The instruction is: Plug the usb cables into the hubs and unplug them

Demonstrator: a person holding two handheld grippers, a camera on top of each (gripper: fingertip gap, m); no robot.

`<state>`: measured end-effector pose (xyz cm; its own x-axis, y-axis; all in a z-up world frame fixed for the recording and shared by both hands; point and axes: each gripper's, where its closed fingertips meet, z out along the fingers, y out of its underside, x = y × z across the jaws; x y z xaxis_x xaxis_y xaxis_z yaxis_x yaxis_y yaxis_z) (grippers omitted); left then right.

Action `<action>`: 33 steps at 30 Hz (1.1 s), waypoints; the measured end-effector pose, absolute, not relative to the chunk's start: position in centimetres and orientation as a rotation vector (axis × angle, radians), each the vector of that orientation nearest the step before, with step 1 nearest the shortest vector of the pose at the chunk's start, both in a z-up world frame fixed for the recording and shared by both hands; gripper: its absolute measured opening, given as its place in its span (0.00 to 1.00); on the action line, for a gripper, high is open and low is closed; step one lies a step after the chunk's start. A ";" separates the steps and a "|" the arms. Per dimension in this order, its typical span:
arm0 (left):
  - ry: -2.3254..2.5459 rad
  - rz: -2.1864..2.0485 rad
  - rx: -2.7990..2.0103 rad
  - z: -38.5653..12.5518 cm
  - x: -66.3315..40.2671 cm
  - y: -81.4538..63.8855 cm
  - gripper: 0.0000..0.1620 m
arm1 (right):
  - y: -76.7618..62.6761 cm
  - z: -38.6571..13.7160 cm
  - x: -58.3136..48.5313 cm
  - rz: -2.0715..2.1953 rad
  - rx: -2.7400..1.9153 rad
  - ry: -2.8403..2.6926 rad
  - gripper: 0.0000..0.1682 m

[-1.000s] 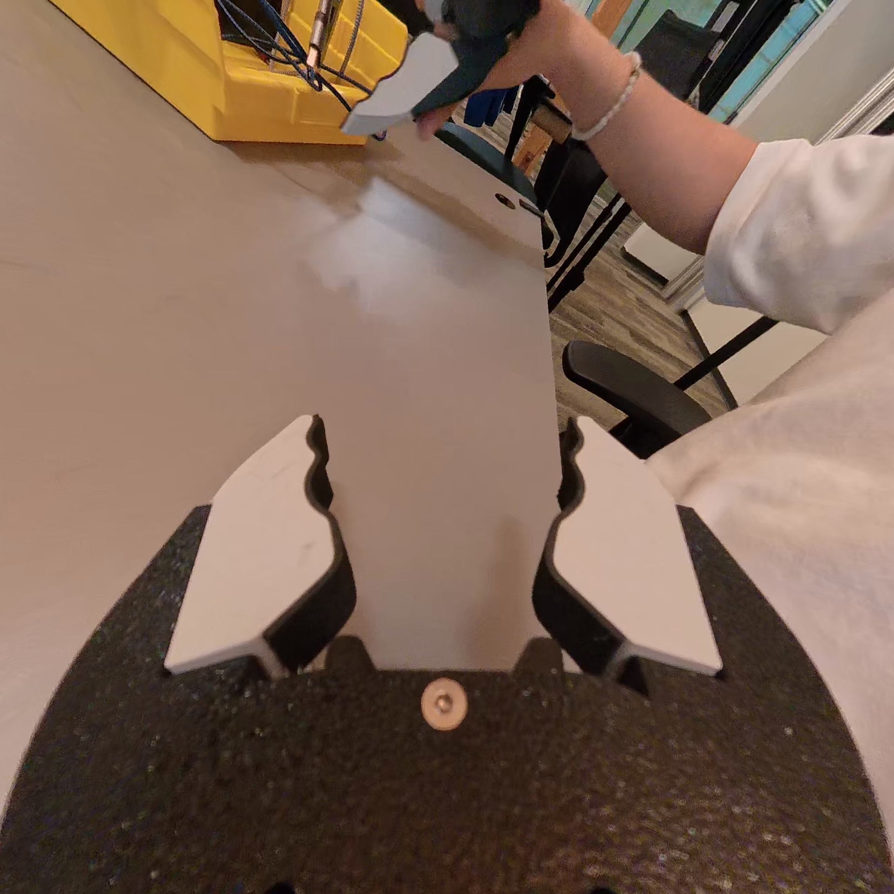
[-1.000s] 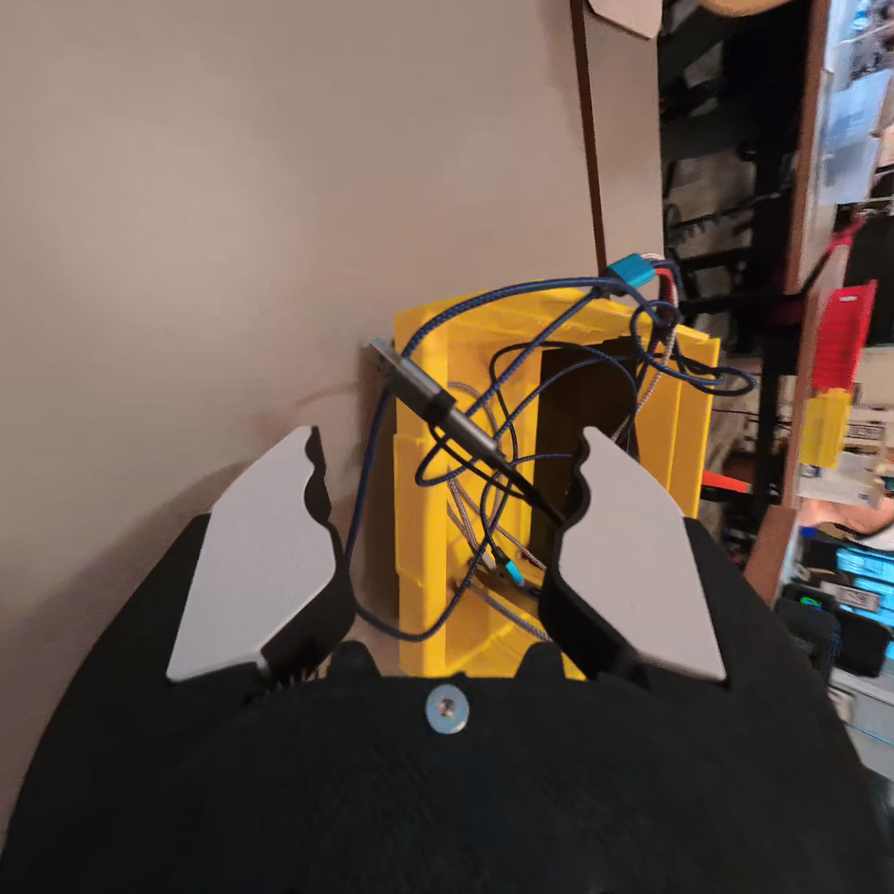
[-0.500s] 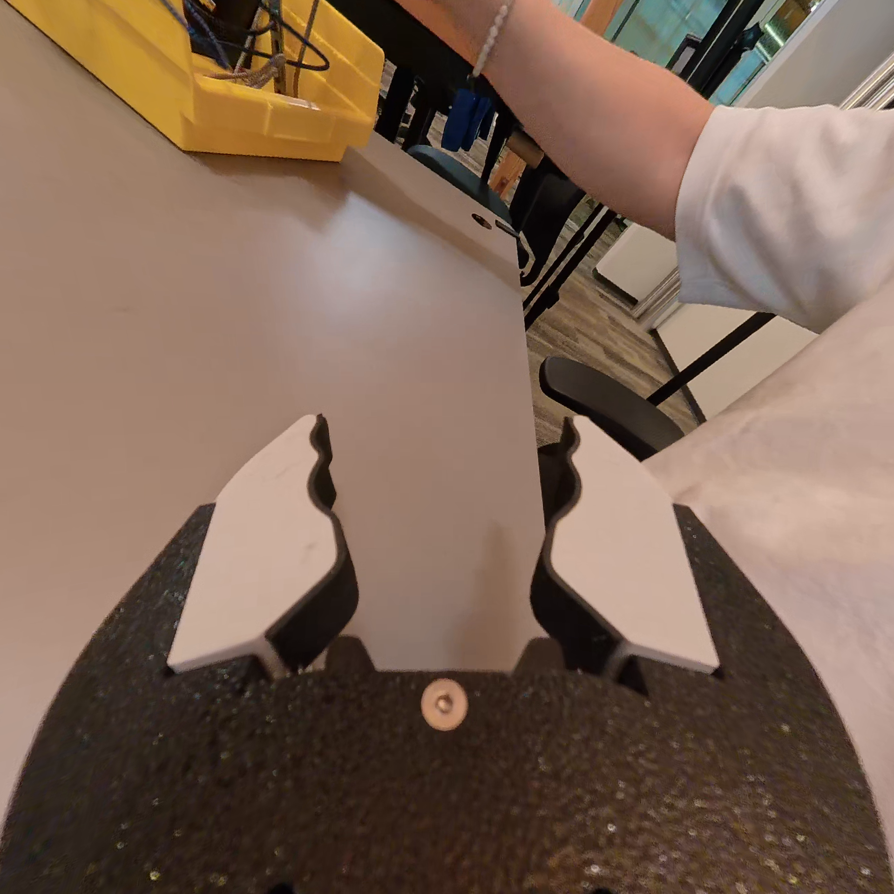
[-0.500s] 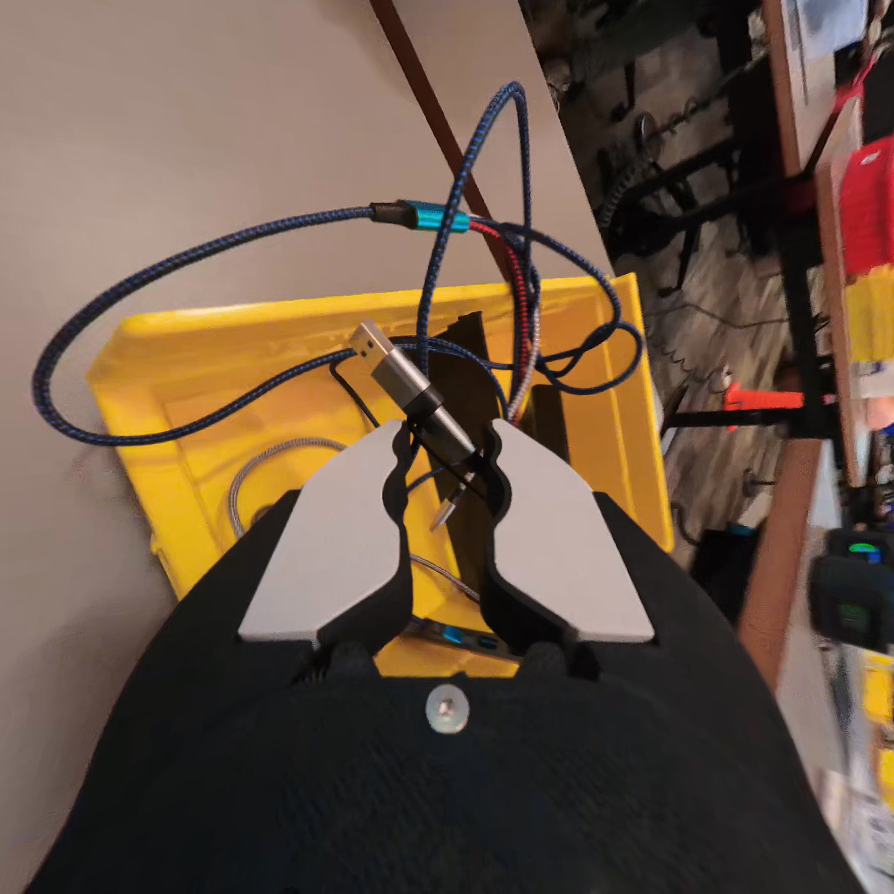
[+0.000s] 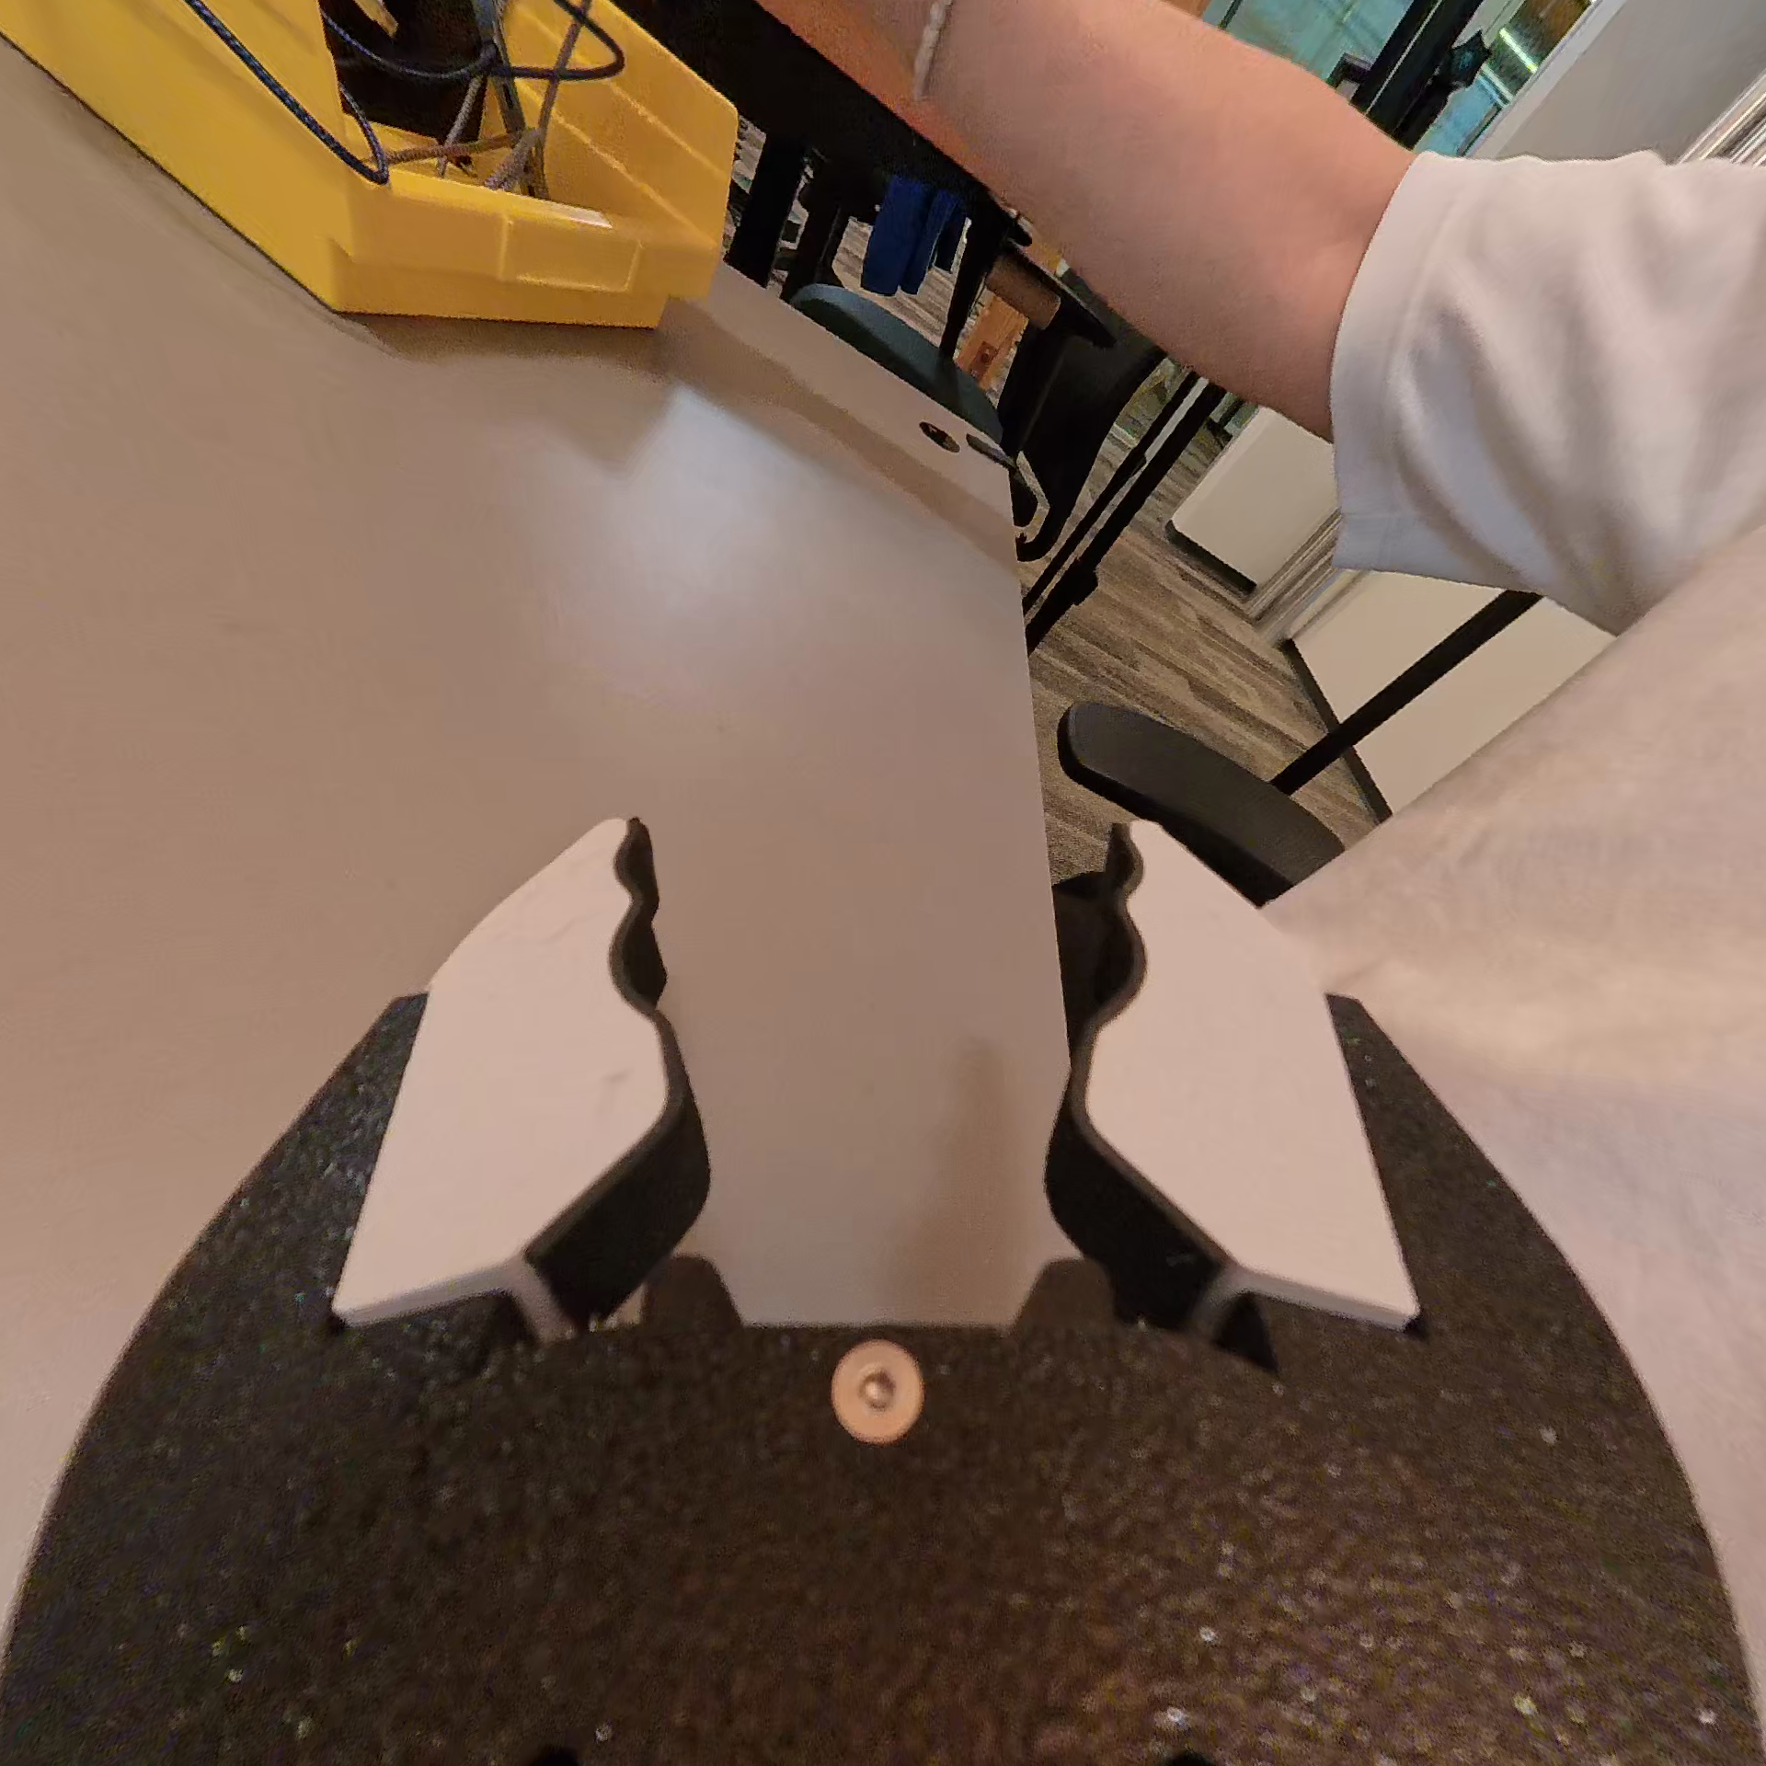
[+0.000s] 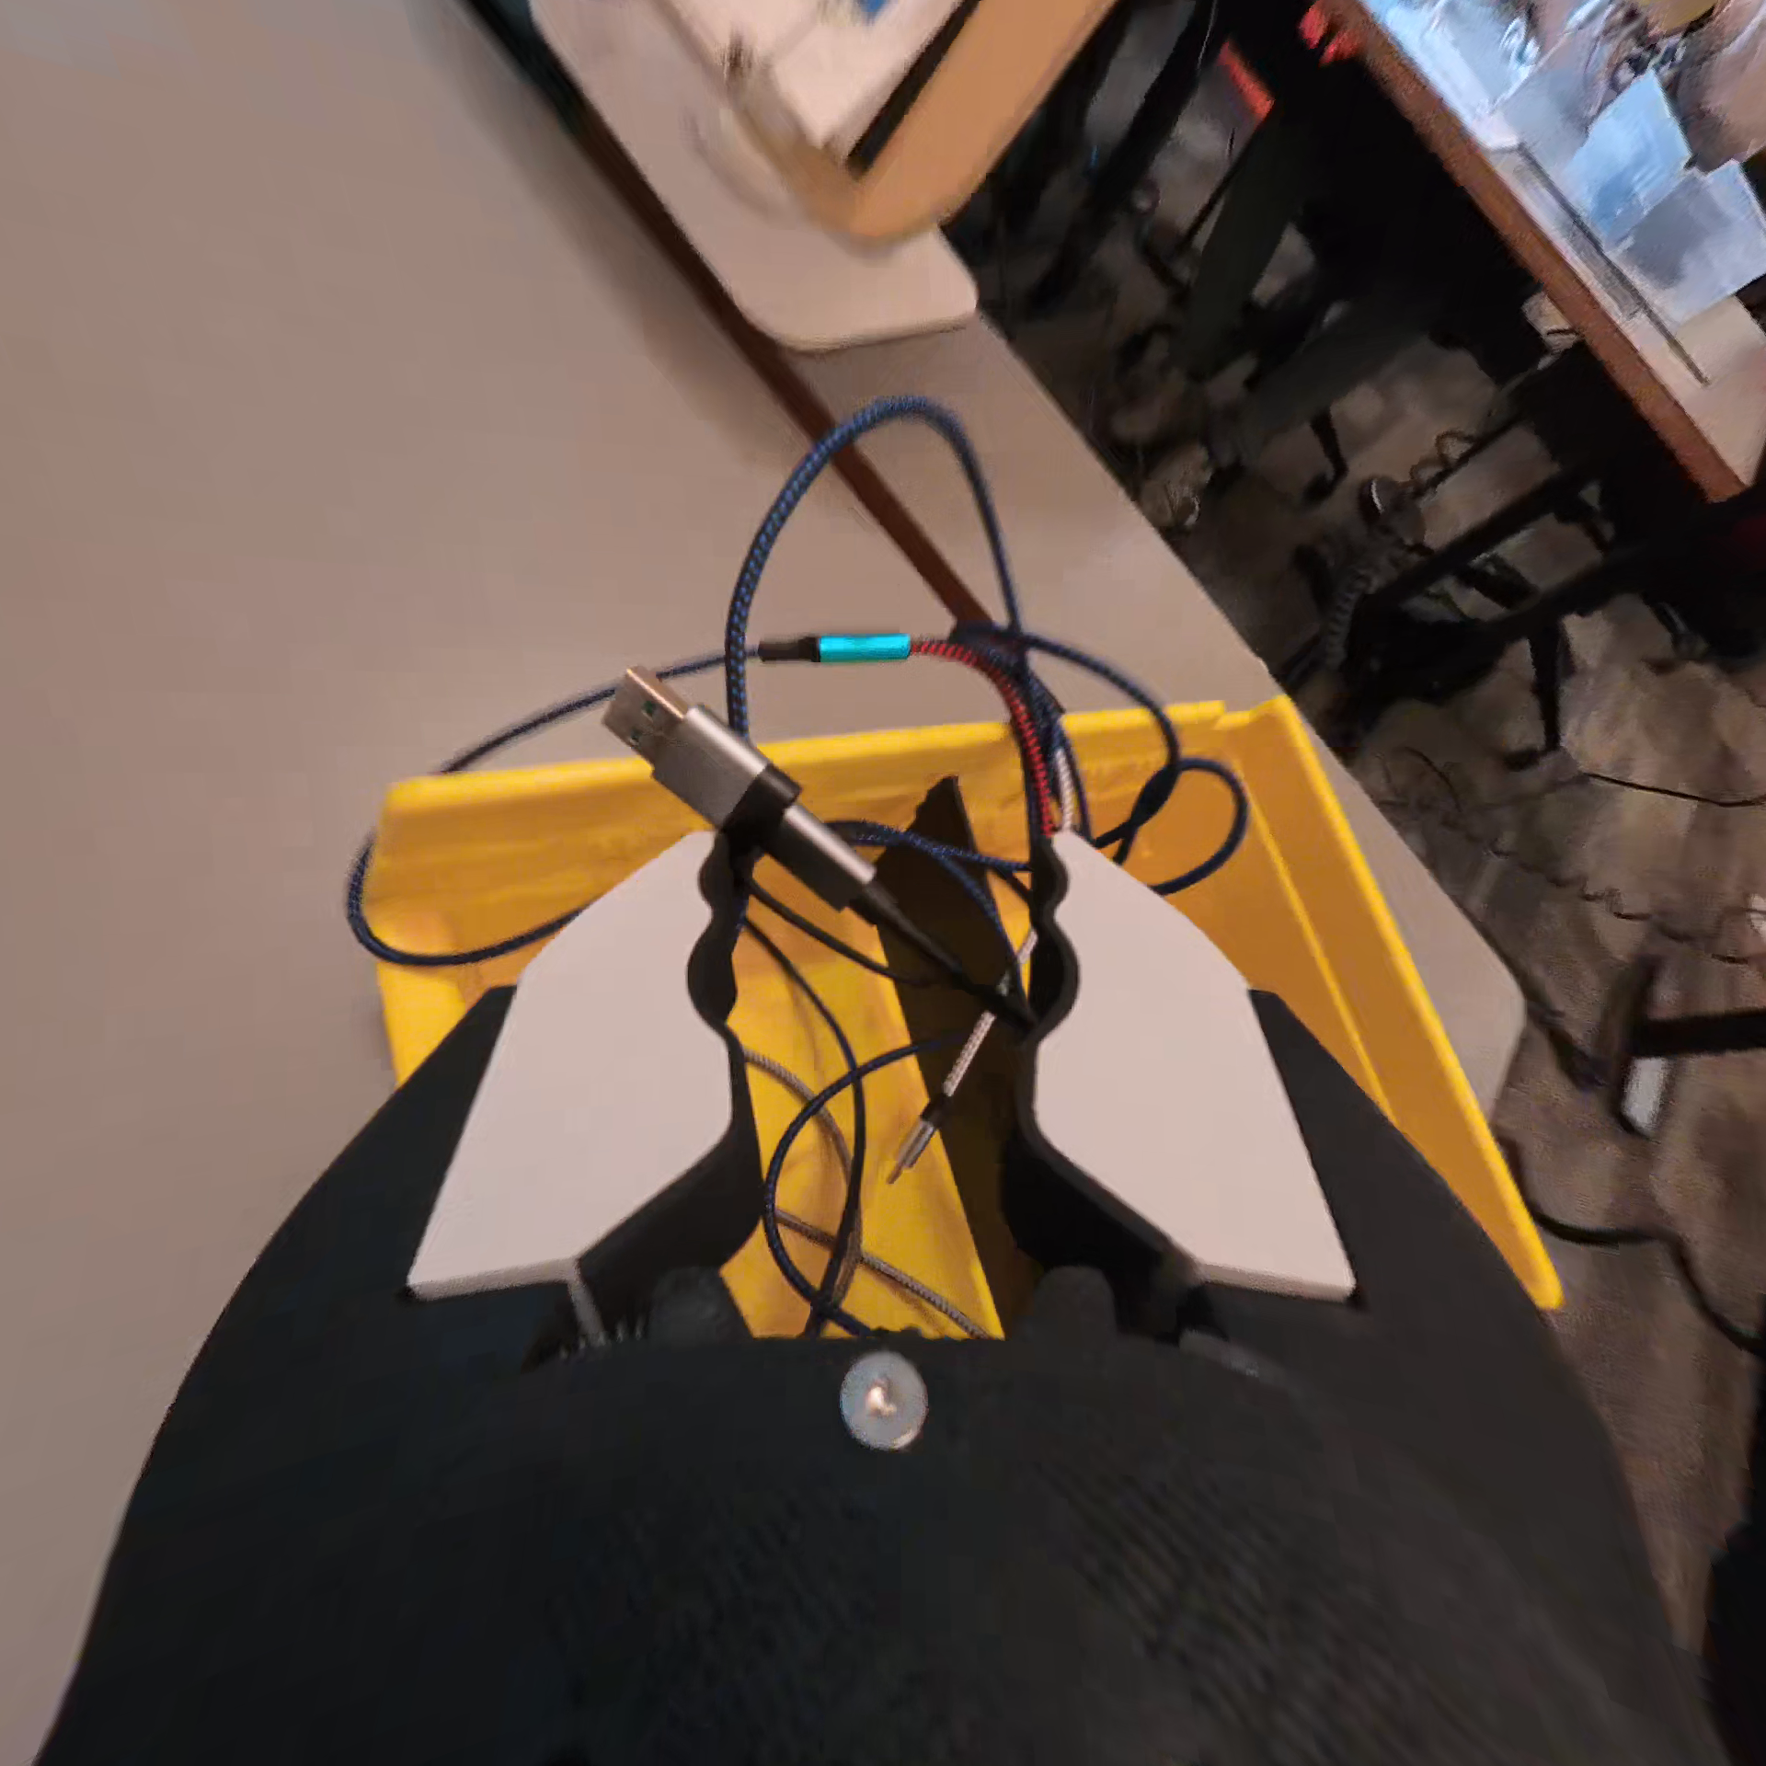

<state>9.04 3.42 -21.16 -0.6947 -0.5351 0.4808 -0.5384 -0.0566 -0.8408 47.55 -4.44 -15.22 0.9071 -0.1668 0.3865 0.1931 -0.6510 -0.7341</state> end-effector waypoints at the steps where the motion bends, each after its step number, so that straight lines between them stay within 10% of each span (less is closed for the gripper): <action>1: -2.154 1.926 1.222 -21.1 9.2 3.3 0.54 | -4.6 -14.3 47.5 -0.482 -2.184 0.013 0.37; 20: -2.184 1.913 1.286 -20.3 12.6 1.6 0.50 | -10.0 1.7 43.7 -0.400 -1.659 0.212 0.44; 33: -2.367 1.749 1.613 -14.3 30.7 0.1 0.39 | -18.3 -10.7 36.9 -0.677 -1.685 0.544 0.37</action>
